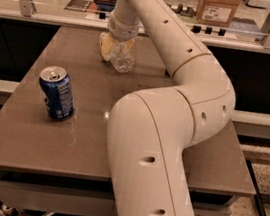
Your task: Place water bottle upright
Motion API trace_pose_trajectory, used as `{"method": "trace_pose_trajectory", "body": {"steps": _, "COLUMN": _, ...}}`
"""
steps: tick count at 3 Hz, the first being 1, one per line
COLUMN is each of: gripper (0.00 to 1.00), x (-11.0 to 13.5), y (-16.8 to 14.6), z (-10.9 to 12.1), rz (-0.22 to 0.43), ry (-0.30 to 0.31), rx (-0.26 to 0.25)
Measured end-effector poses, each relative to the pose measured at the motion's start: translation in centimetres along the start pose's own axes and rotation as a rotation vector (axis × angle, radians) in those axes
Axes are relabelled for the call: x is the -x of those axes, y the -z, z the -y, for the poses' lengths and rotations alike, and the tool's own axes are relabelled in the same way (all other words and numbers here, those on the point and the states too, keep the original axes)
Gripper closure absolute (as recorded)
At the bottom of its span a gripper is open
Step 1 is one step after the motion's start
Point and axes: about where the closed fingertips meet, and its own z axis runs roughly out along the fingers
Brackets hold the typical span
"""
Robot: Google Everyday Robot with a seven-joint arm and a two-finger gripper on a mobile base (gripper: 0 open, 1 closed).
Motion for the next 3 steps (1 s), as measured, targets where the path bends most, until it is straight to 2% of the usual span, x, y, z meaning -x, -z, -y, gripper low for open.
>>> {"method": "trace_pose_trajectory", "body": {"steps": 2, "gripper": 1.0, "x": 0.0, "y": 0.2, "z": 0.1, "rz": 0.004, "ry": -0.003, "rx": 0.0}}
{"method": "trace_pose_trajectory", "body": {"steps": 3, "gripper": 1.0, "x": -1.0, "y": 1.0, "z": 1.6, "rz": 0.064, "ry": -0.041, "rx": 0.01}}
